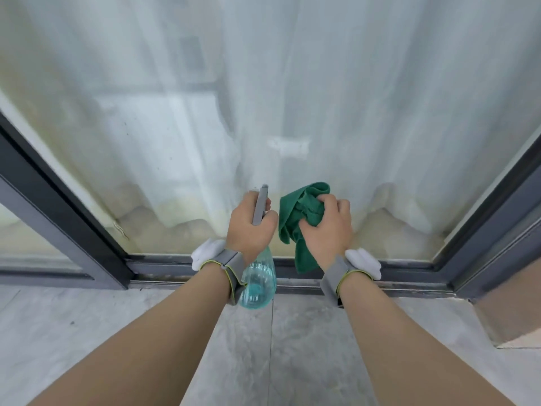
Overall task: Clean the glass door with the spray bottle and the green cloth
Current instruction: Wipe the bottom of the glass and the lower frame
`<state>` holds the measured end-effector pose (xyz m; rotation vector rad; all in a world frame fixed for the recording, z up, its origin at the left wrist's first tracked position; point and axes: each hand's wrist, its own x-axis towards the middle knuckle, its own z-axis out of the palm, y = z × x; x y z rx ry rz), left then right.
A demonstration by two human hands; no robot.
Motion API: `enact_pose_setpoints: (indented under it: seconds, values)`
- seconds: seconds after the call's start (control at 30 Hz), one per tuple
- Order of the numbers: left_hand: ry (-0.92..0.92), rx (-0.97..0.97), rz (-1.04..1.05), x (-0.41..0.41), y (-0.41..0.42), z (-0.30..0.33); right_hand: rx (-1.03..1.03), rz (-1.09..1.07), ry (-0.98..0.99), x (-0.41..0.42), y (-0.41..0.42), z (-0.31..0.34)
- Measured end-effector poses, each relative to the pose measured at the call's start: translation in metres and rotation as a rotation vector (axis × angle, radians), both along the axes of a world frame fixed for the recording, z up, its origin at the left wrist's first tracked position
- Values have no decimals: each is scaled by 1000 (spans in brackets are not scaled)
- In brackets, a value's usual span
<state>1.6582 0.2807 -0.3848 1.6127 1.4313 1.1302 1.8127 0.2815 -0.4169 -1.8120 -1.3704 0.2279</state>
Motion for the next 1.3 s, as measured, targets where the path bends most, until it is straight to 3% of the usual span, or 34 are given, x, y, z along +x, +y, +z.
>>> enact_pose_setpoints:
  seconds: [0.07,0.2,0.27,0.37,0.5,0.6,0.83,1.1,1.3]
  values:
    - [25,-1,18,-1,-3,-4,-130,44,142,-3,-5,-7]
    - [-59,-43,146,-17,-23,-13,-525,164,891,-21,-15,-18]
    - [-45,-90,152,-29,-29,-20,-664,158,1177,-28,-20,-19]
    - [-23,-114,187,-45,-32,-21,-779,91,1377,-32,-27,-17]
    - [-2,-71,121,-53,-29,-20,-757,28,1505,-26,-26,-15]
    - [93,-8,46,-59,-30,-25,-720,-77,1477,-31,-20,-16]
    - [-10,-38,-39,-118,-18,-26,-609,-293,1479,-113,-23,-17]
    - [66,17,-59,-204,-1,-34,-580,-237,1473,-201,-10,-4]
    - [40,7,40,-270,10,-35,-586,-151,1416,-270,9,12]
